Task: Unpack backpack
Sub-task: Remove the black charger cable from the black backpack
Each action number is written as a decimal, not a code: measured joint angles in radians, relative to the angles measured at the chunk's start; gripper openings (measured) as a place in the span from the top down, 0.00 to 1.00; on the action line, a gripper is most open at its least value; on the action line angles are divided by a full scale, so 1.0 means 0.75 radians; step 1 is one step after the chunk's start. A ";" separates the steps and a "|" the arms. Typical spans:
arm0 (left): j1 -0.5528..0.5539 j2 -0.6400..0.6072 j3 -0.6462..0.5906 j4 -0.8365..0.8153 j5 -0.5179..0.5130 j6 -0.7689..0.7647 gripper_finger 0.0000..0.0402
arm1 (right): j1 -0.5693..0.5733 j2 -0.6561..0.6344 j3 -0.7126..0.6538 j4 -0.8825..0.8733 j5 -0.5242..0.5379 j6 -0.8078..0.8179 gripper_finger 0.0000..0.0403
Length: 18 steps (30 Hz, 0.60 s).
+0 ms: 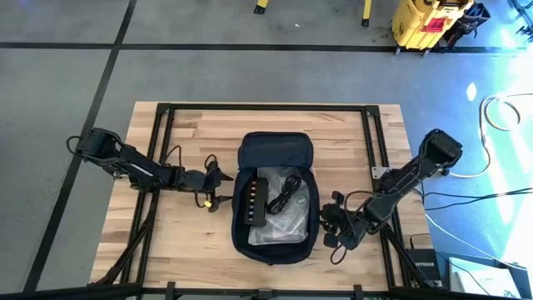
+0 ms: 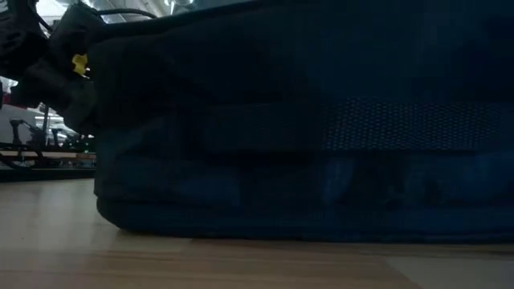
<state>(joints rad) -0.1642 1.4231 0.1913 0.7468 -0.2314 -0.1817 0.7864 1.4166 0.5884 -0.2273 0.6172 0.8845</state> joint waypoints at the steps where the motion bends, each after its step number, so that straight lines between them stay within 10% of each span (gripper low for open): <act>1: -0.006 0.000 0.000 -0.005 0.001 0.006 0.20 | 0.004 -0.016 0.000 -0.003 0.003 0.004 0.77; 18: -0.061 -0.034 -0.001 -0.119 0.016 0.035 0.20 | 0.165 -0.272 0.001 0.036 0.386 -0.082 0.77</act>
<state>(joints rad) -0.2100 1.3979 0.1909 0.6574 -0.2191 -0.1556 0.9103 1.2128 0.5892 -0.2006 0.9065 0.8231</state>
